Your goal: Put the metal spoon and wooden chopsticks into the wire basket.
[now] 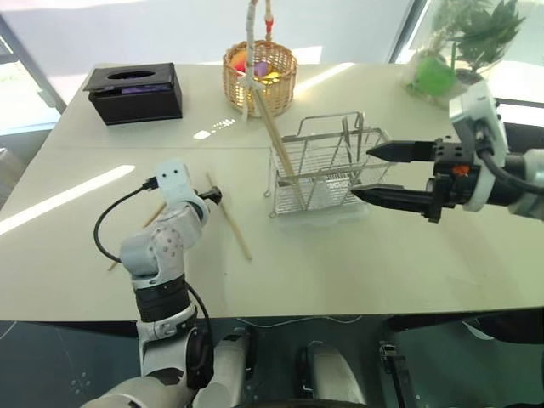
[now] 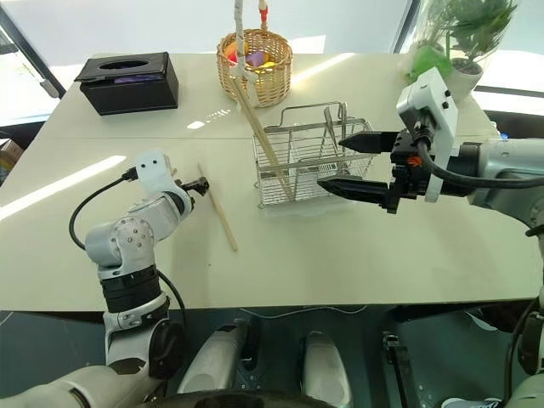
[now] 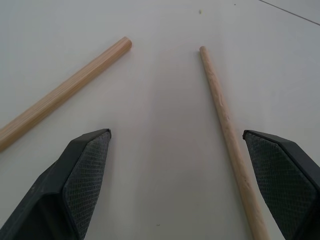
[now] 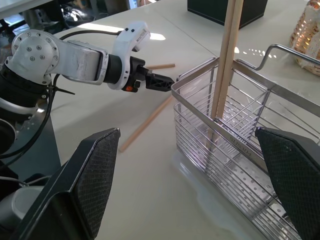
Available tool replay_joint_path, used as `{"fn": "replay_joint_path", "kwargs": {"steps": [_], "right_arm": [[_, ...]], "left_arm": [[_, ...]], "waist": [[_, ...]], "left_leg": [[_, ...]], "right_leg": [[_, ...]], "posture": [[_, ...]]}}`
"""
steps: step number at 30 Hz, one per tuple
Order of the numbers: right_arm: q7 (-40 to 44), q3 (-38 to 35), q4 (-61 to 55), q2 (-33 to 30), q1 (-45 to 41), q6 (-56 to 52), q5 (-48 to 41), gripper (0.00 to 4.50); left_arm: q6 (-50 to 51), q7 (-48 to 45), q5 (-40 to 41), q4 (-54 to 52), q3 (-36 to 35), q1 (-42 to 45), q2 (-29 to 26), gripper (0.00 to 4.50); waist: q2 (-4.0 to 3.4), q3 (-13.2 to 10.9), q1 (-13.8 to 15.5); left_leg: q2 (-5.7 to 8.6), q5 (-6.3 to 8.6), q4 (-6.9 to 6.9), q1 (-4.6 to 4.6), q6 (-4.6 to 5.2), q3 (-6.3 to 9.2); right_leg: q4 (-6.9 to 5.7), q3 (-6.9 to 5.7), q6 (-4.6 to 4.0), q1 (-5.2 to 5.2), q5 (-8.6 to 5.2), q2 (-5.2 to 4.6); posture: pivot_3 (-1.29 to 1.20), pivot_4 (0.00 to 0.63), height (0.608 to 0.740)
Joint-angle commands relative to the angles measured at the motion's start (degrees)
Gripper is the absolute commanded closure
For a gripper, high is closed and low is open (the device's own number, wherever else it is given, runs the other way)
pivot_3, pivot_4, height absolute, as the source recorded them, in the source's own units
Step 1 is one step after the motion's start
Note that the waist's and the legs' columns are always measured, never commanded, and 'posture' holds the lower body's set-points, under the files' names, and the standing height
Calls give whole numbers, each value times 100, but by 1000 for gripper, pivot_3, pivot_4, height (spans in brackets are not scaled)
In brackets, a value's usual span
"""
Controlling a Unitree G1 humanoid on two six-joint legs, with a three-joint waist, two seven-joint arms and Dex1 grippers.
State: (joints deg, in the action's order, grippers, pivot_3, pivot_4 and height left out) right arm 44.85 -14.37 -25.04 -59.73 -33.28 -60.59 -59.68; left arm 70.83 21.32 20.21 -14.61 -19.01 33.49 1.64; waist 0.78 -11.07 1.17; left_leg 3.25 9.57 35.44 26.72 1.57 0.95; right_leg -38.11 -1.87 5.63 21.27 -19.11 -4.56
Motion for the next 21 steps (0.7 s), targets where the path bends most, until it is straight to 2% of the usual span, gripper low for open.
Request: {"fn": "replay_joint_path", "kwargs": {"steps": [1,13,21], "right_arm": [[-19,-104,-157,66,47,211,58,33],[-95,5,-148,272,110,410,269,33],[-122,66,-140,365,108,452,349,33]], "left_arm": [[-82,-218,-195,-100,456,74,-160,0],[224,-748,-163,-371,484,255,-97,0],[723,-752,-218,23,149,320,389,0]], "waist": [[0,0,50],[-1,1,121],[-1,1,121]], "left_leg": [[0,0,0,2,0,0],[1,5,-1,4,-11,-4],[1,-1,1,4,-1,-4]], "right_leg": [[0,1,0,2,0,0],[1,5,-1,8,1,-2],[1,5,-1,5,1,-2]], "posture": [[0,150,740],[0,150,740],[0,150,740]]}}
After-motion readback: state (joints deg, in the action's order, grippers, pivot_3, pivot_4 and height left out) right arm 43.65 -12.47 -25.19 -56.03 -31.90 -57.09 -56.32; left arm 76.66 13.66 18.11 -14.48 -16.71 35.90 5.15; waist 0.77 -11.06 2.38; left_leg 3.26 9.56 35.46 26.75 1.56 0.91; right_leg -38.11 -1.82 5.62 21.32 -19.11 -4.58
